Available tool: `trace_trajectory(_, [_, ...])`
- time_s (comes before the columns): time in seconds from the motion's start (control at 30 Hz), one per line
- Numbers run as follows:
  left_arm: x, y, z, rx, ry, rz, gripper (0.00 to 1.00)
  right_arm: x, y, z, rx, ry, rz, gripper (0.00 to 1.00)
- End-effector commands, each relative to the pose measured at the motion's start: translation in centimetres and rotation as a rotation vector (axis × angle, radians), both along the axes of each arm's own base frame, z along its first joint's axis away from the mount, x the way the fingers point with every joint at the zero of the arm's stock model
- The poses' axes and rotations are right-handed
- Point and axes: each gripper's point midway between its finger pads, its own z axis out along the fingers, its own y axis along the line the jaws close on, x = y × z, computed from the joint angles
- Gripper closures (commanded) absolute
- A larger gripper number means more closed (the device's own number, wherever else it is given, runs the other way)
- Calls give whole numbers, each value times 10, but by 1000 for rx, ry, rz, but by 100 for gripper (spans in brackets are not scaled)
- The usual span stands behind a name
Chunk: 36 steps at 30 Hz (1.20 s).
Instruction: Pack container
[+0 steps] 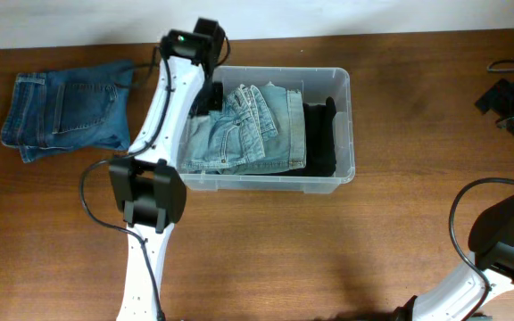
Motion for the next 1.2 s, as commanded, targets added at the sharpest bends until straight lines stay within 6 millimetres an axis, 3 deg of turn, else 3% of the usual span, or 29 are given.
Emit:
trace_trajectory(0.0, [-9,-15,21,-36,-5,-34,100,-2,-3,-5,-5,19,-10,2])
trace_trajectory(0.23, [-42,-45,8,-104,135,-131,99,-1,-3,-5,-5,18,-10,2])
trace_trajectory(0.47, [-72,-53,-28,-52,280,-160,99,-2,-3,-5,-5,19,-10,2])
trace_trajectory(0.63, [-75,-52,-55,-43,311,-158,99,-2,-3,-5,-5,19,-10,2])
trace_trajectory(0.77, [-69,-55,-62,-51,285,-160,99,-2,-3,-5,-5,19,-10,2])
trace_trajectory(0.9, [-59,-58,-54,-64,241,-164,99,-1,-3,-5,-5,18,-10,2])
trace_trajectory(1.0, [-49,-62,-38,-81,187,-176,99,-2,-3,-5,-5,19,-10,2])
trace_trajectory(1.17, [-16,-53,20,-38,-12,-181,95,-1,-3,-5,-5,18,-10,2])
